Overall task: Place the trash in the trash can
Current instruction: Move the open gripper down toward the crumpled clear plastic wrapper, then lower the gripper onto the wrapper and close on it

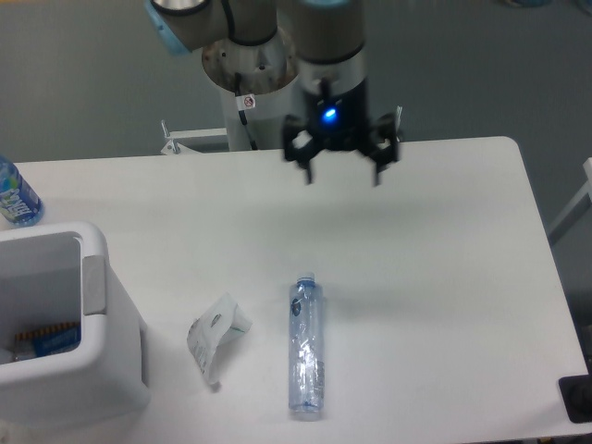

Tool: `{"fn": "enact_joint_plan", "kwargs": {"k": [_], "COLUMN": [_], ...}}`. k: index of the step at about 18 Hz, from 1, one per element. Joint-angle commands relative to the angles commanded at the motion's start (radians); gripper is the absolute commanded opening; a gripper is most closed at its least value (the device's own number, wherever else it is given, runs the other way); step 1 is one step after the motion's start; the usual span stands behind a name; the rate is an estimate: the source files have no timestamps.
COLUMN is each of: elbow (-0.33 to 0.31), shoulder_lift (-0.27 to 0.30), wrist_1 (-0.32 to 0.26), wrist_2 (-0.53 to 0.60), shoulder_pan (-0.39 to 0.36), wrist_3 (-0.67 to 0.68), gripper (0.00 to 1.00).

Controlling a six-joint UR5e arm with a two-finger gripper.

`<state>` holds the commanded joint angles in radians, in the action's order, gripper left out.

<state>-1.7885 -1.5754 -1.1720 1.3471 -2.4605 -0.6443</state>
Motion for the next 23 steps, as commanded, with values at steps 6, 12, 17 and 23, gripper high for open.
{"fn": "enact_joint_plan", "kwargs": {"k": [6,12,17,23], "elbow": [-0.012,0.0,0.007,0.044], "shoulder_lift": [-0.142,-0.284,-0.328,-0.39], "wrist_1": [0.043,0.207,0.239,0.239], "wrist_2": [-0.028,-0.033,-0.036,-0.034], "shoulder_pan": [0.069,0.136,0.164,0.19], "wrist_3": [-0.002,0.054,0.066,0.103], "gripper": [1.0,1.0,1.0,1.0]}}
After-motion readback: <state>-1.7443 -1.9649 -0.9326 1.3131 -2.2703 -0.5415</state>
